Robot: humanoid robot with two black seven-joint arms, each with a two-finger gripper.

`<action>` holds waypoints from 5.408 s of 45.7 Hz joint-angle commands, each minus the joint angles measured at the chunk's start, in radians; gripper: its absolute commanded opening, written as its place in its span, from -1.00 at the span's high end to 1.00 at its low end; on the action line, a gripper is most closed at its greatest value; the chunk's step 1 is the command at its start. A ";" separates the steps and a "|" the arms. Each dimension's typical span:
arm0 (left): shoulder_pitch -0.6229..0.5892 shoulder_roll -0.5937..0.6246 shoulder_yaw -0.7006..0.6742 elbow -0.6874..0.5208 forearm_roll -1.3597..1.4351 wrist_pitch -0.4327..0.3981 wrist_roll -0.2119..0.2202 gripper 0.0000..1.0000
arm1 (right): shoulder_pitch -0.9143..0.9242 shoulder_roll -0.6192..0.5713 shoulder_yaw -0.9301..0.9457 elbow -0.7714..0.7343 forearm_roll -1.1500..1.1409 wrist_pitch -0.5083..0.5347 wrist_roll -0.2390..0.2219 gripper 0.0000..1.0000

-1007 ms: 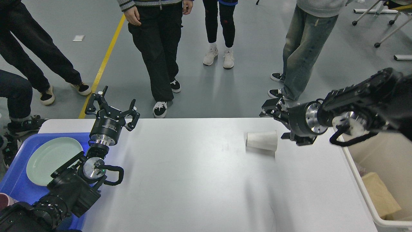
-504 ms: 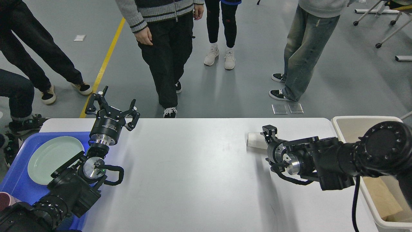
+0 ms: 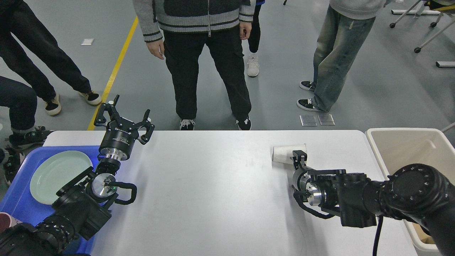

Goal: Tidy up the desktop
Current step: 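Lower the right gripper onto the tipped paper cup and grasp it, then carry the paper cup with the right gripper and drop it into the bin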

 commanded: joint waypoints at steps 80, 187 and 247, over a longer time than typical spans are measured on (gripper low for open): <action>0.034 -0.017 -0.074 -0.014 -0.003 -0.005 -0.002 -0.94 | -0.118 0.145 0.163 -0.425 -0.118 0.096 -0.051 -1.00; 0.026 -0.015 -0.069 -0.012 -0.005 -0.002 -0.002 -0.94 | 1.334 -0.092 -0.677 1.001 -0.794 0.708 -0.066 1.00; 0.026 -0.015 -0.069 -0.012 -0.005 -0.002 -0.002 -0.94 | -0.175 -0.409 -0.739 -0.290 -0.455 0.085 -0.082 -1.00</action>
